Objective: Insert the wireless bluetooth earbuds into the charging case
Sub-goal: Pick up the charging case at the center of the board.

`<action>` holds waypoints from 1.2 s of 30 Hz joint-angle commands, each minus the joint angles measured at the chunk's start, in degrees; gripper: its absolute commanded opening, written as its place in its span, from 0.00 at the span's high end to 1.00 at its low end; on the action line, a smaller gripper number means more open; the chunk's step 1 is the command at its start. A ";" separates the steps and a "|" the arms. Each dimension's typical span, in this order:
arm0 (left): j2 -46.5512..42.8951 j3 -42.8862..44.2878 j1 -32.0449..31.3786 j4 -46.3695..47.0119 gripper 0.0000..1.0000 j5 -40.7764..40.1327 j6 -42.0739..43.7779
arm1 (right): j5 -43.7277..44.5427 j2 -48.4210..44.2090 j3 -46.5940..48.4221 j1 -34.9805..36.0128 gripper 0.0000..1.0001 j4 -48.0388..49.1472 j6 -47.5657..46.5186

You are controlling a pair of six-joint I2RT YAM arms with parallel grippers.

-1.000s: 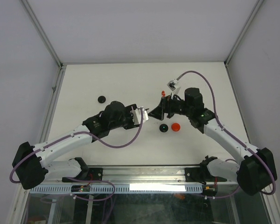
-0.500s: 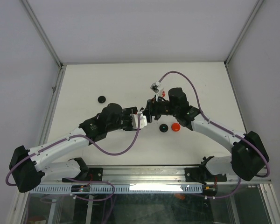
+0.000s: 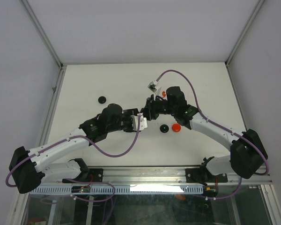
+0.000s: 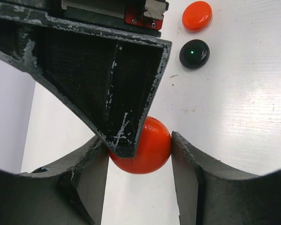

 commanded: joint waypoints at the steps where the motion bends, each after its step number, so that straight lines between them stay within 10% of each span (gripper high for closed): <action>1: -1.90 0.34 -0.75 2.64 0.62 2.91 0.50 | -0.90 0.05 2.96 0.47 0.72 2.96 -0.96; 6: -2.67 0.45 -0.78 2.61 0.57 2.39 -0.44 | -0.80 -1.06 2.58 0.47 0.95 2.40 -2.14; 23: -10.74 1.15 -0.70 8.91 0.02 -8.45 -32.81 | 2.82 -16.34 -5.79 -2.50 1.00 9.61 -0.75; 36: -14.90 -11.03 2.95 31.95 0.10 -0.19 -62.20 | 5.40 -23.76 -13.45 -2.56 1.00 21.67 3.19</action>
